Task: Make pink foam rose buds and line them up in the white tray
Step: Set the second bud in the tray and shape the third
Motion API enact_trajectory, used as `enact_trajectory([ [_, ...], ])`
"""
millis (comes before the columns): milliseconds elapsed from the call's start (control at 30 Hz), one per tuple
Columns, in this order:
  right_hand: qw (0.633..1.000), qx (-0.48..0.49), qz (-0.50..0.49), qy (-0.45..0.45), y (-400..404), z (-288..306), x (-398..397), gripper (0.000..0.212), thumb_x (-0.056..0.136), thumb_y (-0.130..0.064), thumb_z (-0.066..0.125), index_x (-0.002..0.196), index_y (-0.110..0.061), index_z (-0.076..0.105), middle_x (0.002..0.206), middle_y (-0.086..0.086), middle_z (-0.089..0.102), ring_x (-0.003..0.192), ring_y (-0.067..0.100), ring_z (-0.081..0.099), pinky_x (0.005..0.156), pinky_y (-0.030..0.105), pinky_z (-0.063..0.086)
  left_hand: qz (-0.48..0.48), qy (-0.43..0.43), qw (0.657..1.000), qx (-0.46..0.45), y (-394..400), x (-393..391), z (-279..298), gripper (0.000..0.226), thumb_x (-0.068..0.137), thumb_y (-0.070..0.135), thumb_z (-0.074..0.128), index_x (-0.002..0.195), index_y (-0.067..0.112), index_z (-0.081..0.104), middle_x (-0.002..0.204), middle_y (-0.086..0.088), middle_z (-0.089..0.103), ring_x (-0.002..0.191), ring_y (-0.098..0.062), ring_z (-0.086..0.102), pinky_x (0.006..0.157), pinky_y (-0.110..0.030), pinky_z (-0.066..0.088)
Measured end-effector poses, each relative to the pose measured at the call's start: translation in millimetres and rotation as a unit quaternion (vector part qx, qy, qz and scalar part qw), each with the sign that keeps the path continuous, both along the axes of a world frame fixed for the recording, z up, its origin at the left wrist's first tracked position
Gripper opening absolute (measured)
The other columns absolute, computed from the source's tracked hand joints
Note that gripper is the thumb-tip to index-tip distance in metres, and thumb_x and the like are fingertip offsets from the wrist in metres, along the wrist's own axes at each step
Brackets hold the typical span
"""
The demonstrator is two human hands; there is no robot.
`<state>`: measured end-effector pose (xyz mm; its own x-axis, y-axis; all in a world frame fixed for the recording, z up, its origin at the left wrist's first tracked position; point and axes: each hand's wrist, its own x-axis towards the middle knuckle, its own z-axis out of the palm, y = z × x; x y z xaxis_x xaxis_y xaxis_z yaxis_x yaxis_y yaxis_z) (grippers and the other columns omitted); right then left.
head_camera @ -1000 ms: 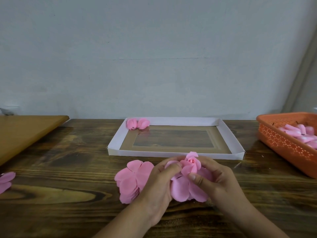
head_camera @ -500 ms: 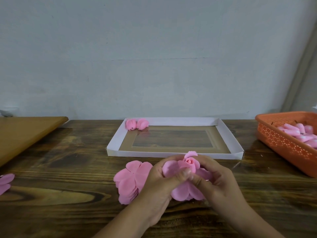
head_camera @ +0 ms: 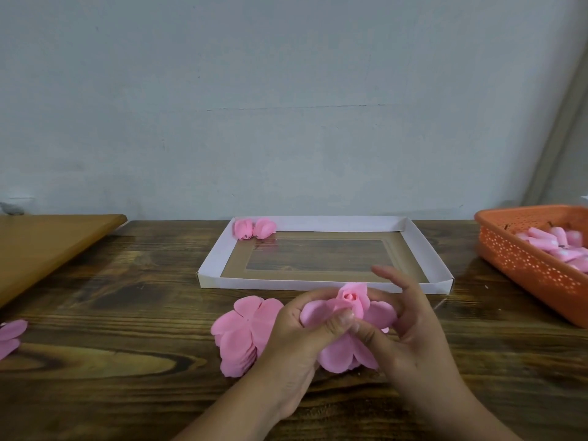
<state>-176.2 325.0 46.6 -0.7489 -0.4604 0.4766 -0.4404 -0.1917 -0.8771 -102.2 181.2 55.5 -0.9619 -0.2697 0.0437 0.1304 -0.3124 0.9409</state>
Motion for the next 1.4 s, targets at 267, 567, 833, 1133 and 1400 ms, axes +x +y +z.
enact_trajectory([
  [267, 1.000, 0.007, -0.012, 0.017, -0.1, 1.3, -2.1, 0.048, 0.073, -0.018, 0.082, 0.118, -0.026, 0.067, 0.106, -0.009, 0.077, 0.100, 0.015, 0.073, 0.076, 0.035, 0.063, 0.028, -0.001, 0.999, -0.016, -0.3, -0.7, 1.4, 0.044, 0.061, 0.030, 0.093, 0.102, 0.027, 0.078, 0.110, -0.014, 0.076, 0.106, -0.037, 0.072, 0.087, -0.062, 0.059],
  [567, 1.000, -0.009, -0.020, -0.002, -0.3, -0.5, -0.8, 0.047, 0.069, -0.019, 0.083, 0.114, -0.020, 0.070, 0.104, -0.006, 0.078, 0.096, 0.016, 0.074, 0.075, 0.032, 0.063, 0.053, -0.009, 0.998, -0.030, 1.2, 0.5, 2.5, 0.049, 0.056, 0.037, 0.093, 0.101, 0.030, 0.077, 0.110, -0.010, 0.076, 0.110, -0.039, 0.069, 0.091, -0.069, 0.054],
  [833, 0.998, -0.043, 0.019, -0.033, 0.9, 4.4, -3.0, 0.043, 0.073, -0.006, 0.080, 0.111, -0.023, 0.074, 0.104, -0.001, 0.077, 0.096, 0.019, 0.075, 0.069, 0.026, 0.061, 0.012, -0.003, 1.000, -0.028, -1.9, 0.6, 1.1, 0.042, 0.066, 0.033, 0.090, 0.106, 0.027, 0.078, 0.114, -0.012, 0.075, 0.110, -0.035, 0.071, 0.088, -0.056, 0.060],
  [1133, 0.998, -0.033, 0.045, -0.031, 1.6, 7.7, -3.9, 0.032, 0.075, -0.015, 0.075, 0.106, -0.021, 0.078, 0.104, 0.002, 0.078, 0.098, 0.020, 0.074, 0.073, 0.026, 0.060, 0.032, -0.018, 0.998, -0.048, -3.7, -2.3, -0.5, 0.048, 0.060, 0.039, 0.094, 0.105, 0.035, 0.077, 0.115, -0.004, 0.076, 0.111, -0.027, 0.071, 0.088, -0.043, 0.061],
  [1400, 0.992, -0.071, 0.044, -0.092, 4.6, 9.8, -8.2, 0.032, 0.075, -0.023, 0.076, 0.106, -0.027, 0.077, 0.107, 0.006, 0.078, 0.100, 0.026, 0.074, 0.077, 0.045, 0.062, 0.018, -0.024, 0.999, 0.034, -6.3, -5.3, -5.3, 0.034, 0.082, 0.013, 0.081, 0.115, 0.016, 0.072, 0.118, -0.016, 0.074, 0.112, -0.031, 0.071, 0.086, -0.038, 0.062],
])
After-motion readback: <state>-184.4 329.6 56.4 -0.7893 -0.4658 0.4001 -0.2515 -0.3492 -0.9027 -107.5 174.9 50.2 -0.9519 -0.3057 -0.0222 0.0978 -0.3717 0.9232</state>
